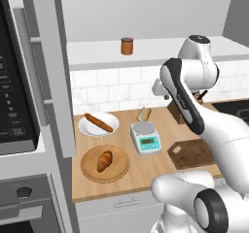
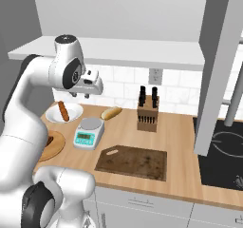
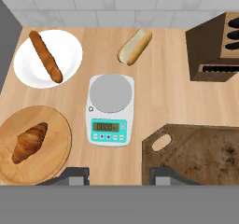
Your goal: From the different types of pastries on the counter, select a croissant and place it on the cutting board. Then retrieve a jar of jam from the cabinet and place it alongside the croissant on the cutting board.
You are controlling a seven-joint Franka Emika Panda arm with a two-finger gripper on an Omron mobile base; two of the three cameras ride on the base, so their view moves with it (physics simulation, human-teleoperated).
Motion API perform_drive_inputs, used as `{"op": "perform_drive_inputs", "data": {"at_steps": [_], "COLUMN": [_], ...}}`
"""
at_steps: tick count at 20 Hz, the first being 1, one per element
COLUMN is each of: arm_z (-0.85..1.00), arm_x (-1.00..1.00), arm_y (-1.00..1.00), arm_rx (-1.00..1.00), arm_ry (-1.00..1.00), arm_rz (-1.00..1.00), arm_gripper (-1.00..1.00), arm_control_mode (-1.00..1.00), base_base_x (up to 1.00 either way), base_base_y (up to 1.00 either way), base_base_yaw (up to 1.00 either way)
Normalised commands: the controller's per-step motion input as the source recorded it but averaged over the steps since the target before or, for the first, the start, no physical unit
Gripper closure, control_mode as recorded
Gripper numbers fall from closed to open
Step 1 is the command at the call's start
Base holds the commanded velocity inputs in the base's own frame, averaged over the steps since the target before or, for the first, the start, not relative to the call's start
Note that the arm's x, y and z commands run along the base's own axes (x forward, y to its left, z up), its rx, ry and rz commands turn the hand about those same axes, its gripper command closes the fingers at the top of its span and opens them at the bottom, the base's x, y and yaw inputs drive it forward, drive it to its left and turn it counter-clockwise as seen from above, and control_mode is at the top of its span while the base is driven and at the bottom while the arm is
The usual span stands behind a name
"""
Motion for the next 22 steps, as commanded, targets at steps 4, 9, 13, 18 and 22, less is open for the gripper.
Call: {"op": "perform_drive_inputs", "data": {"at_steps": [4,9,13,18,22], "arm_z": [0.00,0.00,-0.02,0.00,0.07], "arm_x": [-0.04,-0.27,-0.58,-0.52,-0.06], "arm_y": [0.00,0.06,0.00,0.00,0.63], "arm_rx": [0.00,0.00,0.10,0.31,0.07], "arm_ry": [0.00,0.06,0.10,-0.04,-0.34], "arm_rz": [0.00,-0.02,-0.09,0.01,0.00], "arm_gripper": [-1.00,-1.00,-1.00,-1.00,-1.00], "arm_control_mode": [-1.00,-1.00,-1.00,-1.00,-1.00], "base_base_x": [0.00,0.00,0.00,0.00,0.00], "base_base_y": [0.00,0.00,0.00,0.00,0.00], "base_base_yaw": [0.00,0.00,0.00,0.00,0.00]}}
